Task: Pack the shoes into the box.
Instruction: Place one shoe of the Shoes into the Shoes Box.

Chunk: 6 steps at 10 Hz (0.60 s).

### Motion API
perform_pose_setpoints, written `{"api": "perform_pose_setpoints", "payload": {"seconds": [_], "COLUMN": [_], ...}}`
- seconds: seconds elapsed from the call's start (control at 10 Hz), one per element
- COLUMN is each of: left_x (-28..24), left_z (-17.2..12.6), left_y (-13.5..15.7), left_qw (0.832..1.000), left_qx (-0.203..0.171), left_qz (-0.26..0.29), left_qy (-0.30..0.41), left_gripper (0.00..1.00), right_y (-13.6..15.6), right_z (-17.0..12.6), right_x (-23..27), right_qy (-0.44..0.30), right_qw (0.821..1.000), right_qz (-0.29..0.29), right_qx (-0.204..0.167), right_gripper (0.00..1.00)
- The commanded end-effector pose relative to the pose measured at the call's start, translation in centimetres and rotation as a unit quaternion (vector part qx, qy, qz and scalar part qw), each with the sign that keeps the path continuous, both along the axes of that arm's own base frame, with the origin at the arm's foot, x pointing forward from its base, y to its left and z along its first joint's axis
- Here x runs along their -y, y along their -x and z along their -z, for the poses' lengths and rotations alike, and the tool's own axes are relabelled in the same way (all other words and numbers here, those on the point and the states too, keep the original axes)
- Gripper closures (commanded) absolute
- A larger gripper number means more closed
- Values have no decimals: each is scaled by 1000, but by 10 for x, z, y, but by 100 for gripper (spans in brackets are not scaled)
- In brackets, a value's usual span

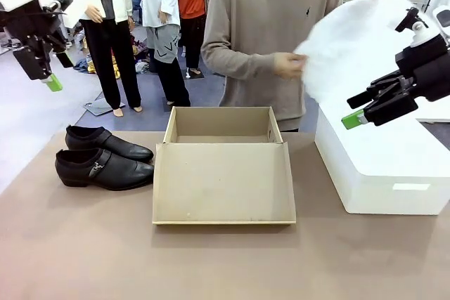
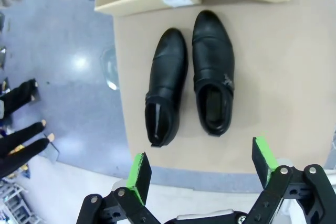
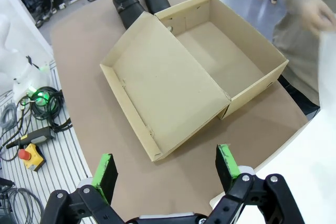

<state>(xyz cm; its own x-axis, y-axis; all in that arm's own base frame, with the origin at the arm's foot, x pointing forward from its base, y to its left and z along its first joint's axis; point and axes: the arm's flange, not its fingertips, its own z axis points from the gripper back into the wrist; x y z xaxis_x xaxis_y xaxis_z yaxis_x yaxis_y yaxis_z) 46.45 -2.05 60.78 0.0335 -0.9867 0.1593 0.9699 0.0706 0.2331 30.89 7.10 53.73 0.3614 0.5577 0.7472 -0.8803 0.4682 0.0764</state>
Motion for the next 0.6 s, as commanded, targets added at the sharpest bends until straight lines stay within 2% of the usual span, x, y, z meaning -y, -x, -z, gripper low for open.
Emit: {"api": "perform_pose_setpoints", "payload": {"seconds": [0.0, 0.5], "left_x": [-6, -5], "left_z": [1, 3], "left_y": [-13, -8], "left_qw": [1000, 1000], "left_qx": [0, -1], "left_qz": [-11, -7], "left_qy": [-22, -8], "left_gripper": [0, 0], "right_y": [-4, -4], "right_z": [0, 0], "right_x": [0, 0], "right_qy": [-10, -10], "right_qw": [1000, 1000], "right_qz": [-13, -13], "right_qx": [9, 9], "right_gripper": [0, 0]}}
